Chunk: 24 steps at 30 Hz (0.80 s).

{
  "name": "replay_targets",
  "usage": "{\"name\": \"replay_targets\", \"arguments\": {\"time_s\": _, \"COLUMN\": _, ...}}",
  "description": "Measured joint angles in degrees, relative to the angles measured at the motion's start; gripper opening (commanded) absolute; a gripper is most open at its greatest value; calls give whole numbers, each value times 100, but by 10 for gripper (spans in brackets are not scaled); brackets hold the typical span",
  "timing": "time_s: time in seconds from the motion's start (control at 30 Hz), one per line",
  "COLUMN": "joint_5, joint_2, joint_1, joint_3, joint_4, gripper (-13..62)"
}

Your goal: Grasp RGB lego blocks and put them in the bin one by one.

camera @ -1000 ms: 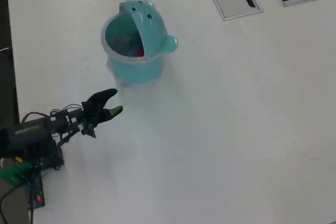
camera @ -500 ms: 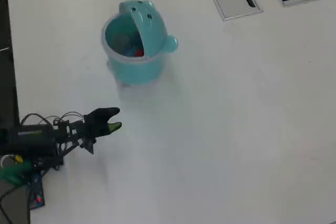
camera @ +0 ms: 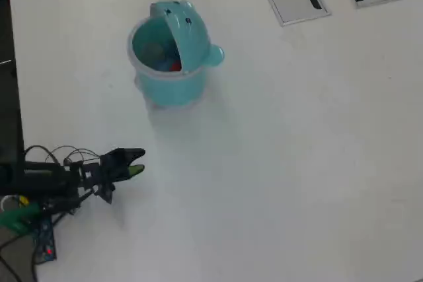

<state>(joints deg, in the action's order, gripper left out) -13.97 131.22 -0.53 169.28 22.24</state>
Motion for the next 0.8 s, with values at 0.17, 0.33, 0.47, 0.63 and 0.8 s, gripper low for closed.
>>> {"name": "replay_targets", "arguments": {"time_s": 0.17, "joint_5": 0, "joint_2": 0, "joint_1": -79, "joint_3": 413, "joint_4": 246, "gripper": 316}}
{"name": "replay_targets", "arguments": {"time_s": 0.33, "joint_5": 62, "joint_2": 0, "joint_1": -114, "joint_3": 633, "joint_4": 439, "gripper": 316}}
{"name": "replay_targets", "arguments": {"time_s": 0.47, "joint_5": 176, "joint_2": 0, "joint_1": -88, "joint_3": 721, "joint_4": 466, "gripper": 316}}
{"name": "replay_targets", "arguments": {"time_s": 0.63, "joint_5": 281, "joint_2": 0, "joint_1": -123, "joint_3": 765, "joint_4": 519, "gripper": 319}}
{"name": "replay_targets", "arguments": {"time_s": 0.8, "joint_5": 308, "joint_2": 0, "joint_1": -79, "joint_3": 809, "joint_4": 545, "gripper": 330}}
